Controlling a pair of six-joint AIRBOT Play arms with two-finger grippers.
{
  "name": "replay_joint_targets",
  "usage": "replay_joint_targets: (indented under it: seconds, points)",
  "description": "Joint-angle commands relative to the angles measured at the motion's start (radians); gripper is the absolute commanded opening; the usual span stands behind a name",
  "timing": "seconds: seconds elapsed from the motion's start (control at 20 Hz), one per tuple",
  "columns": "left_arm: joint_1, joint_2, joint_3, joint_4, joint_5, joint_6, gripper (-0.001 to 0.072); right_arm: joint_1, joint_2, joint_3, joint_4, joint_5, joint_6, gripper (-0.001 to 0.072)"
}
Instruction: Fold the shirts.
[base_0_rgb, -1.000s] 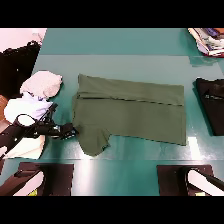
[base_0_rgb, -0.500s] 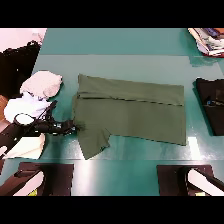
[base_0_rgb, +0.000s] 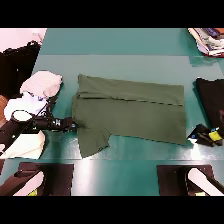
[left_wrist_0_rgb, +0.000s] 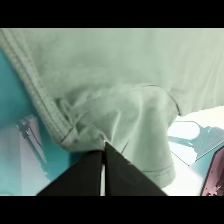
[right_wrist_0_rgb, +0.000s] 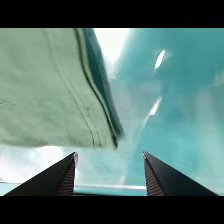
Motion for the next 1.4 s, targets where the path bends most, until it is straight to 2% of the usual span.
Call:
replay_joint_targets:
  seconds: [0.0,0.15,0.2,0.25,0.35,0.45,0.6,0.7,0.8,0.95,1.05,1.15,1.35]
  points:
    - [0.000,0.001,0.023,-0.001,0.000,0.001,0.0023,-0.022,0.005,-0.132,0.069,-0.105,-0.017,0.0440]
    - [0.000,0.001,0.036,0.000,0.002,0.001,0.0023,0.017,0.005,-0.142,0.079,-0.143,-0.025,0.0424]
    - [0.000,0.000,0.035,-0.001,0.006,0.000,0.0023,0.039,0.005,-0.142,0.079,-0.153,-0.025,0.0356]
    - [0.000,0.001,0.035,0.000,0.004,0.000,0.0023,0.061,0.005,-0.142,0.079,-0.162,-0.027,0.0244]
    - [0.001,0.001,0.037,0.010,-0.026,-0.003,0.0022,0.108,0.005,-0.142,0.078,-0.167,-0.042,0.0077]
    - [0.000,0.002,0.053,0.081,-0.082,-0.039,0.0021,0.148,0.005,-0.126,0.074,-0.146,-0.044,0.0018]
    - [0.000,0.041,0.074,0.183,-0.159,-0.080,0.0021,0.201,0.007,-0.048,0.068,-0.056,-0.058,0.0019]
    - [0.000,0.148,0.074,0.300,-0.177,-0.166,0.0021,0.231,0.047,-0.008,0.068,-0.024,-0.057,0.0018]
    - [0.000,0.269,0.074,0.408,-0.275,-0.232,0.0021,0.255,0.131,0.015,0.067,-0.014,-0.056,0.0018]
    - [0.000,0.412,0.074,0.397,-0.499,-0.299,0.0022,0.257,0.268,0.042,0.058,0.076,-0.033,0.0018]
    - [0.000,0.463,0.089,0.319,-0.576,-0.335,0.0022,0.257,0.349,0.085,0.008,0.127,-0.009,0.0017]
    - [0.000,0.457,0.142,0.291,-0.547,-0.348,0.0022,0.257,0.396,0.147,-0.002,0.130,0.016,0.0016]
    - [0.002,0.362,0.238,0.326,-0.283,-0.323,0.0022,0.258,0.267,0.299,0.019,0.080,0.008,0.0016]
